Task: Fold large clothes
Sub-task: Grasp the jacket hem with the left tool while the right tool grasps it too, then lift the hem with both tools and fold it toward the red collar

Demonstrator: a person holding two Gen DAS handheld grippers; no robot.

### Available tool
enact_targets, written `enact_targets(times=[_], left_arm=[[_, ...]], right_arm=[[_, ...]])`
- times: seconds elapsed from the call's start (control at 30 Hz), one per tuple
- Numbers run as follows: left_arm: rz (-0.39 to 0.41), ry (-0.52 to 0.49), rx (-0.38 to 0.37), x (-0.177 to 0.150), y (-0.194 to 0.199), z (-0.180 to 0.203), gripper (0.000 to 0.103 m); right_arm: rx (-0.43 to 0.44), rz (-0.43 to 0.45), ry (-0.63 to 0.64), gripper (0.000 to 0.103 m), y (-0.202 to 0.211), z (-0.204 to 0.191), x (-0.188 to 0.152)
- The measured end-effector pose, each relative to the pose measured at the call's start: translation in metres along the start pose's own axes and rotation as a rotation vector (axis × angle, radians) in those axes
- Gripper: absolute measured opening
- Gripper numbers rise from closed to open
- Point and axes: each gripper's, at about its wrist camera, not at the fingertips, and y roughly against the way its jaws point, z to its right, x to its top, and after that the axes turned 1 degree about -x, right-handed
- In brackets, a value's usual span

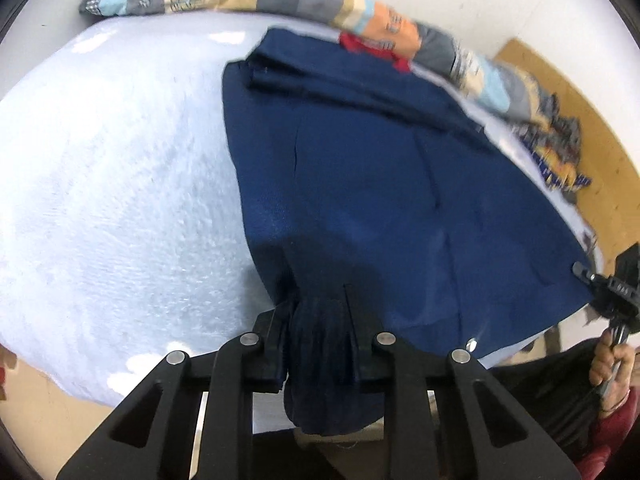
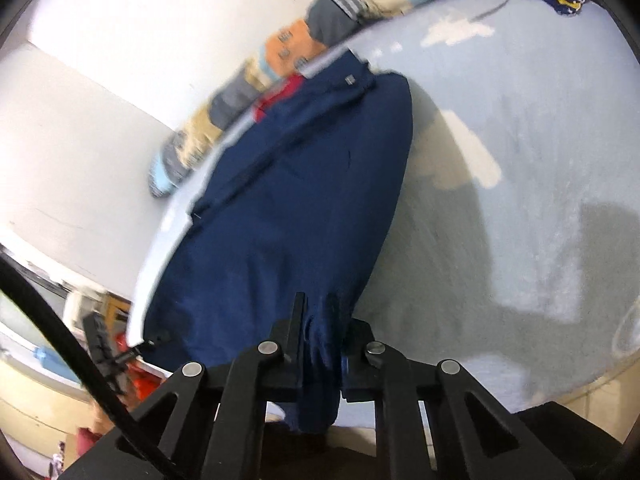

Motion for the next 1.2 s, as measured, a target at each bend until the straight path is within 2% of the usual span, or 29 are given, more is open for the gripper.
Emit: enact_targets(times=[0.27,0.47,0.7,0.9,1.2], left_arm=[[0.087,0.030,-0.039,-0.010,0.038,-0.002,0.021],[0.127,0.025,-0.028,-0.015,0.071,-0.005,0.021],[0.174,0.050,-0.048,0.005,0.080,-0.003,0.021],[0.259,0.053,-0.066,0.038,0.100,0.002,0.021],[0.354,0.097,-0.085,0.121,0.116,-0.002,0.021]], right_arm=[[0.087,0.042,0.030,0.013,0.031,-0.010,-0.012],[0.120,0.039,0.037,0.013,0.044,-0.020,-0.021],[0.204,0.076,0.043,0.013,0.056,-0.025,-0.011],[0.245,0.142,0.097,0.013,0.068,-0.047,0.023],[0.264,0.239,0.171,0.012,0.074,-0.091,0.108]])
